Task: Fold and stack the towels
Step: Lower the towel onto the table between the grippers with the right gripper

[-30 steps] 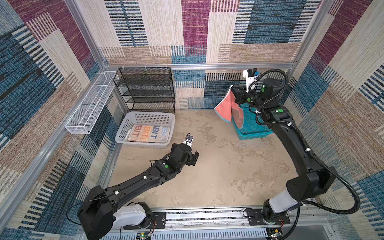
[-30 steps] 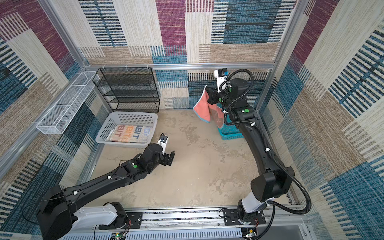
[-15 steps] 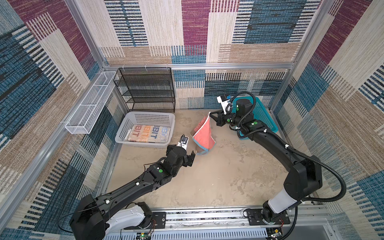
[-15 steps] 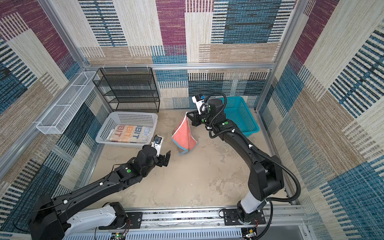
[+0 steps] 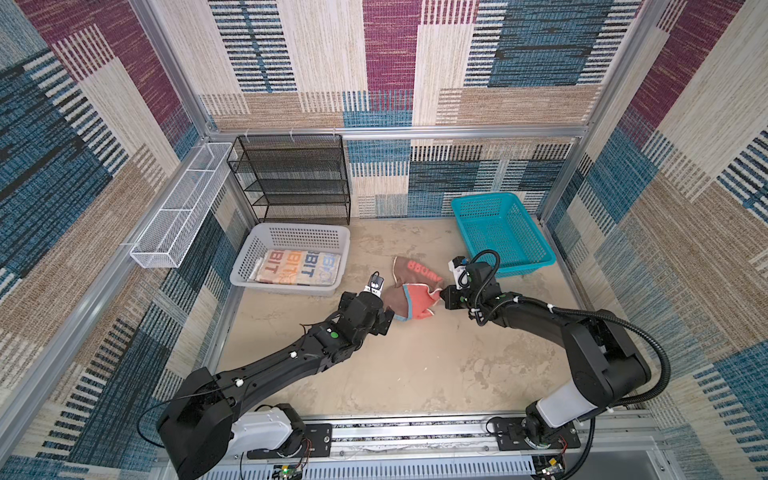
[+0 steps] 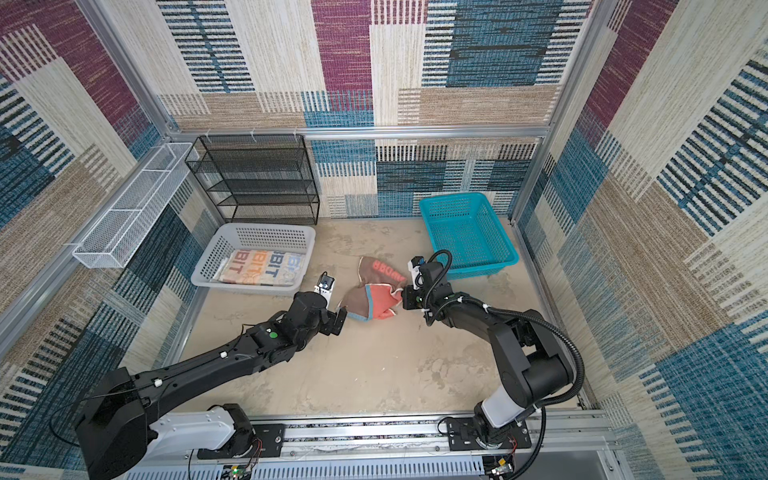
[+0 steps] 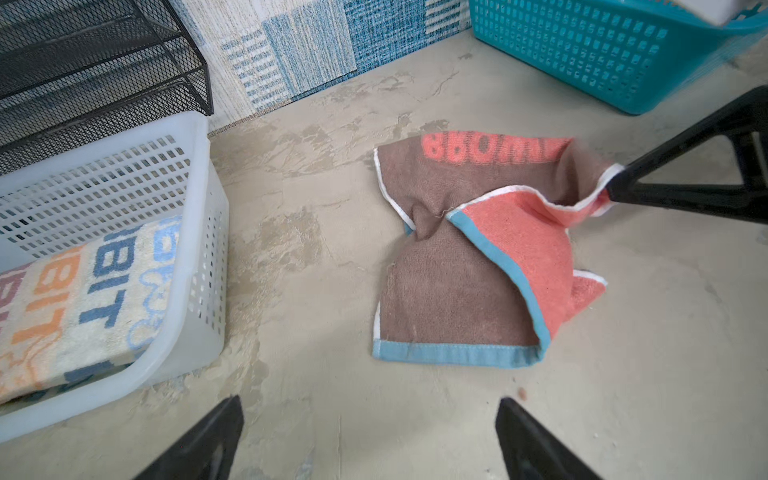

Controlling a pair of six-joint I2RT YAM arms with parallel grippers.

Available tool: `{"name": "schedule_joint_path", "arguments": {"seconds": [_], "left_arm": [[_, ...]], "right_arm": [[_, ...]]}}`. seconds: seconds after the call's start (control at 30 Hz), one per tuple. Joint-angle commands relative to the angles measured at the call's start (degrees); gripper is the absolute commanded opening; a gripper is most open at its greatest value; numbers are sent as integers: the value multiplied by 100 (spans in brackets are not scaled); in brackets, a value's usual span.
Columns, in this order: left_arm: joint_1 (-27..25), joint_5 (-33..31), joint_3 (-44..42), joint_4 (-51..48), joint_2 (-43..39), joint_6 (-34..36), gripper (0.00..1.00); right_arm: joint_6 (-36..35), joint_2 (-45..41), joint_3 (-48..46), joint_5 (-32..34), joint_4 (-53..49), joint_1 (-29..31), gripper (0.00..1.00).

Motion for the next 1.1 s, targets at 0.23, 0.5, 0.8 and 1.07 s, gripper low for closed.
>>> {"name": "schedule_joint_path", "arguments": {"seconds": [0.23, 0.5, 0.8, 1.07], "left_arm": [[63, 364, -12, 483, 383, 15, 99], [124, 771, 21, 566, 595, 124, 99], [276, 666, 78, 485, 679, 149, 99], [592, 747, 155, 181, 591, -101, 99]], "right_arm": [[-777, -974, -60, 62, 376, 8, 57], [-1932, -1350, 227, -403, 997, 9, 59], [-3502, -745, 630, -747, 1372, 8, 62], [-3582, -72, 1535, -785, 529, 8, 63]]}}
